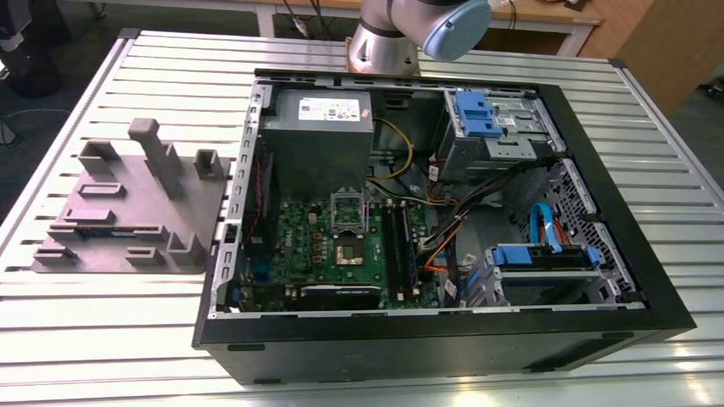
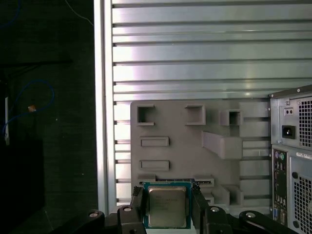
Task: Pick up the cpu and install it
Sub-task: 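Pick up the cpu and move it towards the insertion slot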
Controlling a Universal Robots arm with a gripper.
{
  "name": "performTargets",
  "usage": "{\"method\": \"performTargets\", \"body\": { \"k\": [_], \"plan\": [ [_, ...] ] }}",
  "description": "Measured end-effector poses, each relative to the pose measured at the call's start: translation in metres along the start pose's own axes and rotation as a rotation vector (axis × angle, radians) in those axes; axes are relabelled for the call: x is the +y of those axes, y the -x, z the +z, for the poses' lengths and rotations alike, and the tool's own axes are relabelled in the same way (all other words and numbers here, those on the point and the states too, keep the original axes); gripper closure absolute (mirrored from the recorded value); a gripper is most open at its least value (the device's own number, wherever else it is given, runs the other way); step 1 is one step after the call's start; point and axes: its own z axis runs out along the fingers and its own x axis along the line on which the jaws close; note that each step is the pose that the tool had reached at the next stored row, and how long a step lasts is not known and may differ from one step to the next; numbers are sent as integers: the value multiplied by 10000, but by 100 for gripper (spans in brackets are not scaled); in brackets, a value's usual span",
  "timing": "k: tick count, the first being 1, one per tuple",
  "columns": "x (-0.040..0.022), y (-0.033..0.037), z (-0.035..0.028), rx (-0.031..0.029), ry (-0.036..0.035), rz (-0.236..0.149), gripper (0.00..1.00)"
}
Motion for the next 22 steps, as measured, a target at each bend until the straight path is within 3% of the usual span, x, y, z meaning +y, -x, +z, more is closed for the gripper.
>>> {"method": "performTargets", "body": {
  "k": [22],
  "plan": [
    [1,0,-63,0,0,0,53]
  ]
}}
